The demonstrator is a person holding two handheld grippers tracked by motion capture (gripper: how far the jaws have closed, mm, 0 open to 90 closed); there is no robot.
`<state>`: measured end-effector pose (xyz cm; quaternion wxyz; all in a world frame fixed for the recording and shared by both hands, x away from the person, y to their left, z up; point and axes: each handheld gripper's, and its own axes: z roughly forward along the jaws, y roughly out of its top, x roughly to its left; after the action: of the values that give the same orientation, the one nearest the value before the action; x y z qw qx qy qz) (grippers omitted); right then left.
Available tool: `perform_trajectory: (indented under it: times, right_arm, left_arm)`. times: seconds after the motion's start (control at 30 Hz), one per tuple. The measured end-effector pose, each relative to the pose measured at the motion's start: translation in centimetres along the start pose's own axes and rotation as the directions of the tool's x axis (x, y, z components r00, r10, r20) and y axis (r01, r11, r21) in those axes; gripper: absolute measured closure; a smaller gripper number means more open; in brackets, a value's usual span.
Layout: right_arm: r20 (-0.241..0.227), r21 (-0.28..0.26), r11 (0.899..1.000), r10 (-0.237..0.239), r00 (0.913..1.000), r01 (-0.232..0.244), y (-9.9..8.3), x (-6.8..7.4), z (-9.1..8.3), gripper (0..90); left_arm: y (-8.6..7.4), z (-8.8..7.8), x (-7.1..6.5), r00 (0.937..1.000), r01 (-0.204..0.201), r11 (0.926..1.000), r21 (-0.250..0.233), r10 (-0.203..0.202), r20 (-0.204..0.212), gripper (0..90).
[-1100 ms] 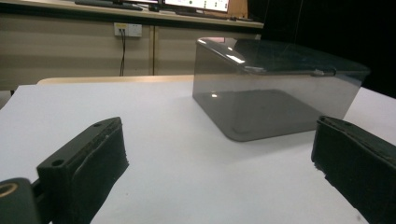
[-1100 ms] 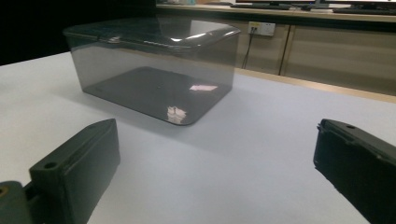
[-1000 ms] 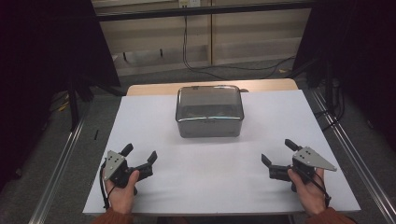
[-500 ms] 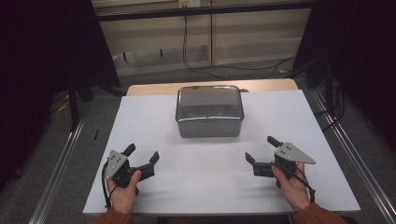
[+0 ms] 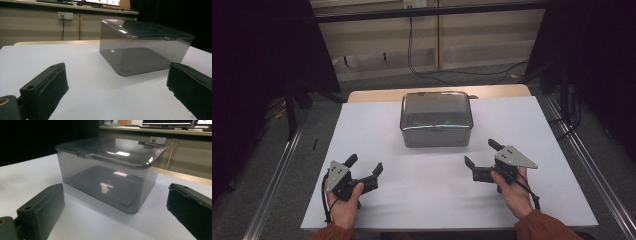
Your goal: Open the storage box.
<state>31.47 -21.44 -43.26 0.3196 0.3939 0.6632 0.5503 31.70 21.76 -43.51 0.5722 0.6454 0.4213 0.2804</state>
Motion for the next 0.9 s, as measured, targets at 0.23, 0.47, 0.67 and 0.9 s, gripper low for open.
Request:
perform_trajectory:
  times: [0.23, 0.47, 0.67, 0.9]
  right_arm:
    - [-0.022, -0.002, 1.000, -0.022, 0.9995, 0.022, 1.0, 0.6, 1.1, 0.2]
    - [-0.017, -0.026, 0.997, -0.071, 0.9973, 0.071, 2.0, 1.0, 2.5, 0.6]
    - [-0.022, -0.068, 0.988, -0.139, 0.9900, 0.137, 3.1, 1.4, 3.2, 3.3]
    - [0.004, -0.075, 0.977, -0.201, 0.9796, 0.201, 3.8, 1.6, 4.5, 3.4]
  left_arm:
    - [-0.1, 0.0, 0.1, 1.0000, 0.003, 1.0000, 0.009, -0.003, 0.005, 3.0]
    - [-0.1, 0.1, 0.1, 1.0000, 0.003, 1.0000, 0.009, -0.003, 0.000, 3.0]
    - [-0.1, 0.1, 0.2, 1.0000, 0.004, 0.9999, 0.013, -0.003, -0.003, 3.0]
    - [-0.1, 0.1, 0.2, 0.9999, -0.013, 0.9996, 0.026, 0.013, -0.011, 3.0]
